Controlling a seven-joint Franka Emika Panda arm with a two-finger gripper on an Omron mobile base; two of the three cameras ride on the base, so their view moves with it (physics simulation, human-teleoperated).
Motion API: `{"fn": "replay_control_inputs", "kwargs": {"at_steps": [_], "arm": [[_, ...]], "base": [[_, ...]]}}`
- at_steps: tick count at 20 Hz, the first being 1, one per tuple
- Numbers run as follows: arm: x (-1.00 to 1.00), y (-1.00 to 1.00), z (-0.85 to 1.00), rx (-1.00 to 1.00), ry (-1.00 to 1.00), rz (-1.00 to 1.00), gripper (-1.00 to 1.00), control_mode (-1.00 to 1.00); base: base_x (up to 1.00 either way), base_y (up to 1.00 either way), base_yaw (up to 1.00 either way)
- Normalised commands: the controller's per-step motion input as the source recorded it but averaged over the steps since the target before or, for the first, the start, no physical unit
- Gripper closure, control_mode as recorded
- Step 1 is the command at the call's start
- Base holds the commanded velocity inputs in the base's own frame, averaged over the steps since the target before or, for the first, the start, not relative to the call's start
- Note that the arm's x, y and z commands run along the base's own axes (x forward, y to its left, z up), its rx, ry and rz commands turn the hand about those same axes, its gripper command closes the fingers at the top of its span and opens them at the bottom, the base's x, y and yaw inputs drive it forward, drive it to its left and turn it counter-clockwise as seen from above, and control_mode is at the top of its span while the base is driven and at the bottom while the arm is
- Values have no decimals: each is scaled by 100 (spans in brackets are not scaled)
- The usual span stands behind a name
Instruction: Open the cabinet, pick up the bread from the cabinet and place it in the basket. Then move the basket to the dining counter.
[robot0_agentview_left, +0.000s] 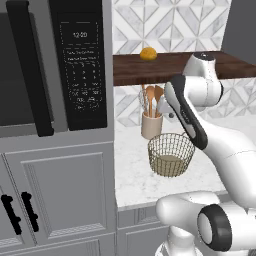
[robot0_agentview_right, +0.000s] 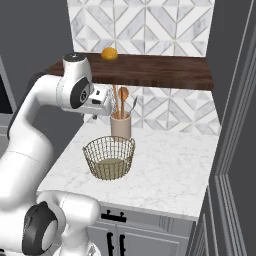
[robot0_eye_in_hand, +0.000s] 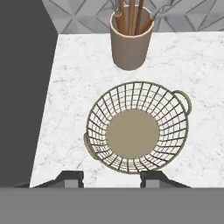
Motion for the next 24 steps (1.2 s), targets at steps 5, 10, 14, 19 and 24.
{"fn": "replay_control_inputs", "kwargs": {"at_steps": [5, 10, 14, 19, 24], "arm": [[-54, 0, 4, 0, -15, 0, -100, -100], [-68, -1, 56, 0, -42, 0, -100, -100], [-29, 0, 100, 0, -25, 0, -100, -100], [-1, 0, 100, -1, -17, 0, -100, -100], [26, 0, 71, -3, -12, 0, -100, -100]], "base": [[0, 0, 0], [0, 0, 0], [0, 0, 0], [0, 0, 0], [0, 0, 0]]}}
